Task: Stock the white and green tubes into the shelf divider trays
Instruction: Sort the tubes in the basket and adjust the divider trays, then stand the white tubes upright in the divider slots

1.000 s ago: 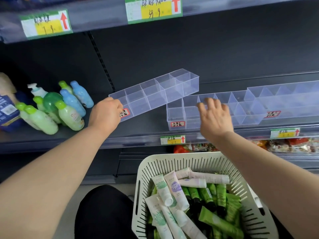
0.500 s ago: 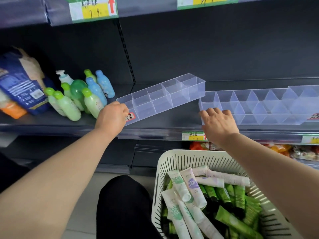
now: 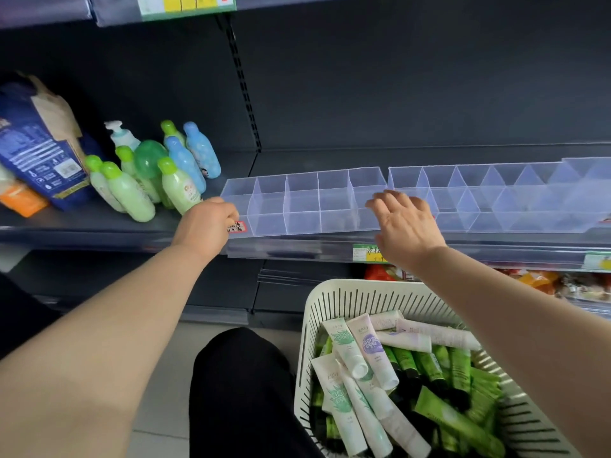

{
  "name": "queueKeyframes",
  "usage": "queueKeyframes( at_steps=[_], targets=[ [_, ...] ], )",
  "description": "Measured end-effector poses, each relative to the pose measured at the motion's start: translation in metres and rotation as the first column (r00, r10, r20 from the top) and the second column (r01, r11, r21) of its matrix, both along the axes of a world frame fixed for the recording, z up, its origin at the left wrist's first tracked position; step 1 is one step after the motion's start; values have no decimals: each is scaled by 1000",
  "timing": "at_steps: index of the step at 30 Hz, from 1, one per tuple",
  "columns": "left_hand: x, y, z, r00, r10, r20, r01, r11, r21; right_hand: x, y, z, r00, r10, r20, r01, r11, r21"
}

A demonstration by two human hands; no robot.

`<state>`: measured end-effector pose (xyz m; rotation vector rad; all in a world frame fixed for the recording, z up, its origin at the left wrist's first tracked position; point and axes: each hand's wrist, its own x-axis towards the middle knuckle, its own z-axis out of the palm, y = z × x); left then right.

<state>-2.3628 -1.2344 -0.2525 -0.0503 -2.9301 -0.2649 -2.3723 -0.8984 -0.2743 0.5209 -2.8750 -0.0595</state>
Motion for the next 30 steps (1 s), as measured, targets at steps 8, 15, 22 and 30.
queueKeyframes(
  at_steps=[8, 15, 22, 30],
  targets=[
    [-9, 32, -1, 989, 92, 115, -79, 991, -110, 5, 5, -6, 999, -9, 45, 10, 999, -35],
    [9, 85, 8, 993, 58, -104, -47, 994, 103, 27, 5, -11, 974, 127, -189, -143, 987, -75],
    [50, 156, -26, 966, -260, 5, 253, 945, 208, 64, 20, -53, 987, 133, -91, -146, 978, -152],
    [81, 179, -102, 892, -74, 446, -40, 970, 241, 92, 27, -114, 856, -61, 513, 148, 980, -131]
  ],
)
